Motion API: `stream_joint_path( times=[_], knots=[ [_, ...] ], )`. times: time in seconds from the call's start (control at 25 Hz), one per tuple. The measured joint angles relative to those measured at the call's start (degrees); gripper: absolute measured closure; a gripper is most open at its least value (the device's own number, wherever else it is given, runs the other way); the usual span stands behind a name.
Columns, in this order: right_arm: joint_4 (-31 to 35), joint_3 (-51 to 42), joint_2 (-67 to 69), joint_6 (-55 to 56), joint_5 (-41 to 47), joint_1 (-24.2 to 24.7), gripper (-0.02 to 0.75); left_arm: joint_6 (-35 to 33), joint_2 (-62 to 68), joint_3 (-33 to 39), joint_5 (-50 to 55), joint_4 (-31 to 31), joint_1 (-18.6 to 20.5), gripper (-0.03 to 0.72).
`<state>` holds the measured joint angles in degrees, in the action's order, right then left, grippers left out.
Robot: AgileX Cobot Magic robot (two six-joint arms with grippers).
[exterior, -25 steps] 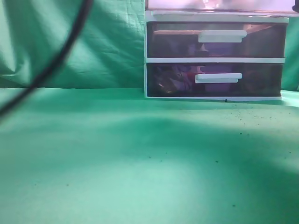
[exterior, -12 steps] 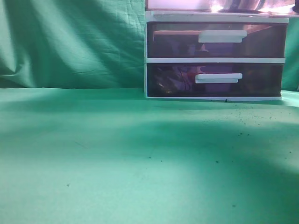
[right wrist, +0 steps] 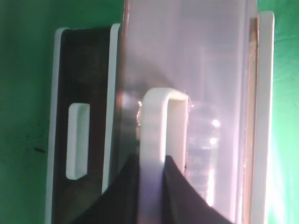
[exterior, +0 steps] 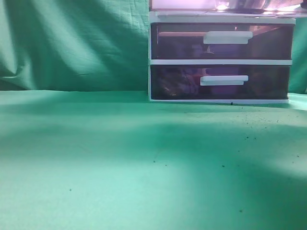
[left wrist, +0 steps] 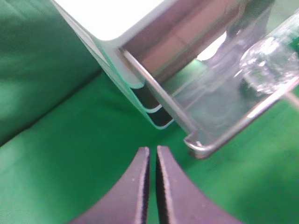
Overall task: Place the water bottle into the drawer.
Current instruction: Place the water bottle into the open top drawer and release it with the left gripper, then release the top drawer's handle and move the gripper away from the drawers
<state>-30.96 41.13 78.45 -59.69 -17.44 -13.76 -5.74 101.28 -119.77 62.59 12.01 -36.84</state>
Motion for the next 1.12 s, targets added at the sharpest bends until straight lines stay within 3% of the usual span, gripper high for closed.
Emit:
stream_joint_path(
  times=[0.16,0.28,0.44,0.76,0.92,1.12],
  knots=[
    [-0.23,3.98,1.4,-2.21,2.74,-0.18,0.657,1.15,-8.43,0.2,1.91,-3.14,0.0,0.688],
    [0.09,7.9,3.38,-6.09,4.91,-0.18,0.657,1.28,-16.35,4.85,1.27,-7.26,0.0,0.688],
    [1.77,13.44,7.8,-6.21,5.45,-0.18,0.657,1.28,-29.36,18.91,-3.1,-13.72,0.0,0.688],
    [9.37,24.66,17.27,-7.98,5.5,-0.18,0.657,2.19,-56.16,53.15,-14.49,-19.83,0.0,0.688],
    [10.6,28.63,20.96,-8.58,5.5,-0.18,0.657,4.98,-64.84,62.53,-18.57,-21.09,0.0,0.688],
    [11.09,32.04,23.98,-9.01,5.17,-0.18,0.657,5.54,-68.59,65.52,-20.26,-21.88,0.0,0.688]
  ],
)
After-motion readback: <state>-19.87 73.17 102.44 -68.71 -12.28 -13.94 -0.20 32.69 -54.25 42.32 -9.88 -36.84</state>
